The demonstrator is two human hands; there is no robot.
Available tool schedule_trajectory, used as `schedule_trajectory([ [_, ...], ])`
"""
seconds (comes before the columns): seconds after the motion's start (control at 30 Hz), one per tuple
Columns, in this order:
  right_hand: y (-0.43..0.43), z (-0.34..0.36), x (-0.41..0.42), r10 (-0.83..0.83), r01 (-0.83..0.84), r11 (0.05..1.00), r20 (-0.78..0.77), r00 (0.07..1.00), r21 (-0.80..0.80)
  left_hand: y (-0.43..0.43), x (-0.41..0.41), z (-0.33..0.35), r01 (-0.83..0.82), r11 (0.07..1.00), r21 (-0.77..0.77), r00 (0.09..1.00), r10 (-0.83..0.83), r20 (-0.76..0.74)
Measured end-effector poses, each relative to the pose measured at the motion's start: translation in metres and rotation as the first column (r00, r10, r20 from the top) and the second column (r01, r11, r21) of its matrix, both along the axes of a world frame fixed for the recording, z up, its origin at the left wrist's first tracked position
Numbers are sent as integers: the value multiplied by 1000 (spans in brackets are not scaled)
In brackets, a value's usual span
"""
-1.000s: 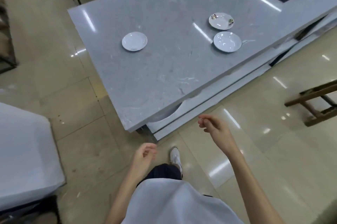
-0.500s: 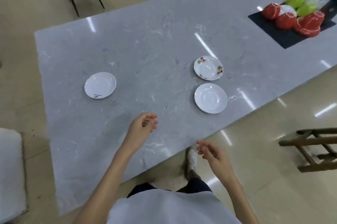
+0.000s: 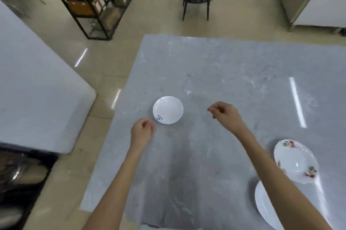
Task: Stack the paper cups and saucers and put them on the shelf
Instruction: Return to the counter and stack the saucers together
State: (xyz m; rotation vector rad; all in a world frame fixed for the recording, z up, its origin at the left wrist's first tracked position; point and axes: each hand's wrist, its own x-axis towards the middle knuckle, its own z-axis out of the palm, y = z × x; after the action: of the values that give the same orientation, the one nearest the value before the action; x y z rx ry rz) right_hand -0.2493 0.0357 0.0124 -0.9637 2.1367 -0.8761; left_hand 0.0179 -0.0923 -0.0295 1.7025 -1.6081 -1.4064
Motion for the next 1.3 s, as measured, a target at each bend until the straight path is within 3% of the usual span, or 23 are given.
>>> schedule_trajectory([
  [0.13, -83, -35, 21, 30, -35, 993, 45, 999, 108, -59, -14, -21, -57, 995, -77, 982, 70, 174],
  [0.3, -119, -74, 34, -43, 17, 975, 112, 993, 223, -78, -26, -48, 6, 1000, -3, 978, -5, 209],
  [0.4, -120, -86, 38, -95, 43, 977, 241, 966, 210, -74, -31, -54, 58, 998, 31, 990, -62, 129],
  [0.53, -114, -91, 39, -168, 107, 980, 417, 893, 166, -72, -33, -52, -9, 991, 135, 1000, 6, 23],
  [0.67, -94, -75, 36, -169, 111, 982, 454, 875, 151, -49, -41, -35, -22, 957, 290, 988, 65, -139],
  [0.83, -19, -41, 3, -130, 106, 991, 531, 837, 76, 14, -59, -17, 31, 949, 313, 967, 50, -248],
  [0.9, 30, -34, -24, -209, 200, 978, 446, 871, 67, 51, -68, -13, 35, 948, 316, 962, 54, -269],
  [0.97, 93, -33, -61, -404, 400, 915, 158, 901, 58, 95, -81, -11, 69, 943, 327, 957, 30, -287],
  [1.03, 162, -38, -99, -546, 564, 823, -185, 817, 62, 139, -95, -13, 119, 933, 341, 956, -14, -295],
  [1.07, 197, -43, -116, -575, 617, 782, -279, 769, 87, 162, -103, -14, 149, 926, 348, 954, -43, -296],
  [1.17, 270, -61, -153, -611, 661, 716, -257, 749, 223, 222, -121, -20, 229, 901, 368, 955, -134, -266],
  [1.3, 299, -84, -170, -596, 566, 781, 45, 801, 264, 272, -136, -28, 286, 896, 340, 955, -237, -177],
])
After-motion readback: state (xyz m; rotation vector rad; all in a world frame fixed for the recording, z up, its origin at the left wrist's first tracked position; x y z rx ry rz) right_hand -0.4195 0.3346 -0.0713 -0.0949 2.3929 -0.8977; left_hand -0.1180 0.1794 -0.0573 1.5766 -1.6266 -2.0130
